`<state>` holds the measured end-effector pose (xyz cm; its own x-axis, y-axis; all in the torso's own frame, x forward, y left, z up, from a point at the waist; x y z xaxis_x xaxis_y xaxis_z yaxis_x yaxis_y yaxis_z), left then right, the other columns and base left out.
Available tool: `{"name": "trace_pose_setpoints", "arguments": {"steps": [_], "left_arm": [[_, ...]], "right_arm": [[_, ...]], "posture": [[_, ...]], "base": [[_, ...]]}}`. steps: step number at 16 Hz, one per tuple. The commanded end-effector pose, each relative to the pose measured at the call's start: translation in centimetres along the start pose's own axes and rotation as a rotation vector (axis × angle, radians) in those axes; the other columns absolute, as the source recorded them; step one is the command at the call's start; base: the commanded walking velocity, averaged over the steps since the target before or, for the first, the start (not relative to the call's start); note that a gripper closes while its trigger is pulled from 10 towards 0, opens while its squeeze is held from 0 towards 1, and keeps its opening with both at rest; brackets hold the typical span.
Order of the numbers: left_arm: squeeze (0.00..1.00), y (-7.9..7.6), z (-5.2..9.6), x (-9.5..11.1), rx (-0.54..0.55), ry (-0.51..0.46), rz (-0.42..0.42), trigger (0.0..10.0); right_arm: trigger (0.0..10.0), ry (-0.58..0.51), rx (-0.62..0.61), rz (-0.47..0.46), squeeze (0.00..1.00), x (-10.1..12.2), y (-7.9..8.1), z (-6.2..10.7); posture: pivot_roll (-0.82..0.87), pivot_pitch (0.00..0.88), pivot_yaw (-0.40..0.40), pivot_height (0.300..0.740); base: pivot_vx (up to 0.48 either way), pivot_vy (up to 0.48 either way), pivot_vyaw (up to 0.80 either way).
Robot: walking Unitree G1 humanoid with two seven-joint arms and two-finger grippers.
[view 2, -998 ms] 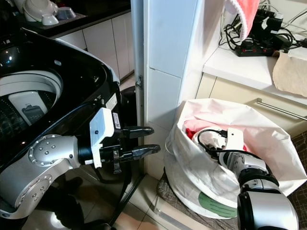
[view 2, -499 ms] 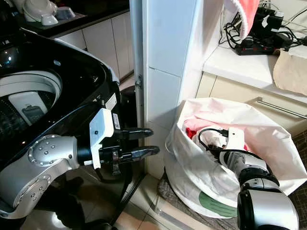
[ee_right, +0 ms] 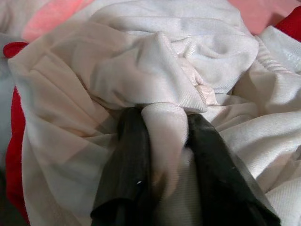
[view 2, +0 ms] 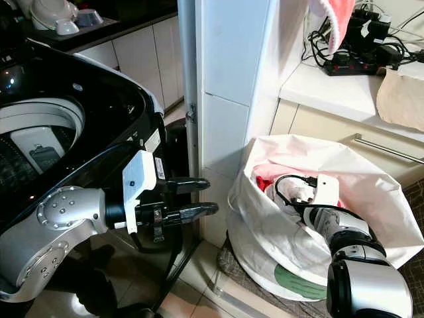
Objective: Clothes washing
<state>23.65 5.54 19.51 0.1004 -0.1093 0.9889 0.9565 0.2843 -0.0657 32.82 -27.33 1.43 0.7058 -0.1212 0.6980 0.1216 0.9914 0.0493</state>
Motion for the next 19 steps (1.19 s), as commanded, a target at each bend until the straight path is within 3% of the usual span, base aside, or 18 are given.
{"name": "trace_pose_setpoints", "arguments": {"steps": [1, 5, 8, 9, 12, 13, 14, 15, 16, 17, 18, 19], "left_arm": [[0.00, -0.2, 0.2, 0.3, -0.005, -0.009, -0.006, 10.0], [0.00, -0.3, 0.1, 0.4, -0.013, -0.010, -0.006, 10.0], [0.00, 0.2, 0.4, 1.0, 0.026, -0.033, -0.030, 10.0], [0.00, 0.5, 0.6, 1.3, 0.045, -0.050, -0.020, 10.0], [0.00, 1.8, 0.9, 3.0, 0.130, -0.158, -0.025, 10.0], [0.00, 2.3, 0.9, 4.1, 0.170, -0.215, -0.071, 10.0], [0.00, 2.5, 0.9, 4.6, 0.183, -0.240, -0.080, 10.0], [0.00, 2.7, 0.8, 5.7, 0.184, -0.306, -0.053, 10.0], [1.00, 3.1, 0.7, 7.2, 0.209, -0.385, -0.043, 10.0], [1.00, 3.2, 0.5, 8.1, 0.206, -0.407, -0.055, 10.0], [1.00, 3.2, 0.3, 8.3, 0.207, -0.404, -0.065, 10.0], [1.00, 3.3, -0.2, 8.8, 0.211, -0.429, -0.076, 10.0]], "right_arm": [[0.0, -0.024, 0.013, -0.028, 0.00, 0.8, 0.1, 0.1], [0.0, -0.029, 0.003, -0.032, 0.00, 0.7, -0.5, 0.2], [0.0, -0.129, -0.012, -0.017, 0.00, 3.8, -1.7, 1.3], [0.0, -0.202, 0.000, 0.007, 0.00, 6.1, -2.0, 2.4], [0.0, -0.447, 0.095, 0.133, 0.00, 12.7, -1.7, 8.4], [0.0, -0.556, 0.146, 0.179, 0.00, 15.0, -1.1, 11.0], [0.0, -0.606, 0.166, 0.188, 0.00, 16.0, -0.9, 12.2], [0.0, -0.702, 0.240, 0.207, 0.00, 17.8, 0.1, 14.4], [0.0, -0.789, 0.372, 0.206, 0.00, 19.4, 2.2, 16.9], [0.0, -0.858, 0.538, 0.191, 0.00, 20.5, 5.1, 19.5], [0.0, -0.880, 0.601, 0.190, 0.00, 20.8, 6.3, 20.5], [0.0, -0.926, 0.785, 0.147, 0.00, 21.6, 9.7, 22.6]], "posture": [[0.00, 0.005, 0.036, 0.740], [0.00, 0.000, 0.037, 0.740], [0.00, 0.000, 0.034, 0.740], [0.00, 0.000, 0.036, 0.740], [-0.02, 0.000, 0.043, 0.740], [-0.02, 0.000, 0.043, 0.740], [-0.03, 0.000, 0.045, 0.740], [-0.03, 0.000, 0.045, 0.740], [-0.04, 0.000, 0.046, 0.740], [-0.04, 0.000, 0.044, 0.740], [-0.04, 0.000, 0.044, 0.740], [-0.04, 0.000, 0.038, 0.740]], "base": [[0.000, 0.000, 0.00], [0.000, 0.000, 0.00], [0.000, 0.000, 0.00], [0.000, 0.000, 0.00], [0.000, 0.000, 0.00], [0.000, 0.000, 0.00], [0.000, 0.000, 0.00], [0.000, 0.000, 0.00], [0.000, 0.000, 0.00], [0.000, 0.000, 0.00], [0.000, 0.000, 0.00], [0.000, 0.000, 0.00]]}}
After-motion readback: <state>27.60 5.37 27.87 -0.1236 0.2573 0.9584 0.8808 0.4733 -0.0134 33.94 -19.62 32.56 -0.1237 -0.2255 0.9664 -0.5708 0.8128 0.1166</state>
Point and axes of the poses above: a point about 5 cm out from each wrist's last joint towards the gripper, its own z axis pointing back from the gripper into the wrist, its own x axis along the axis of the wrist's last joint, y = z × x, the point moved 3 cm from there along -z, pointing out of the wrist towards the gripper, and after that the axes turned 11 degrees about z, right-handed, at the moved point
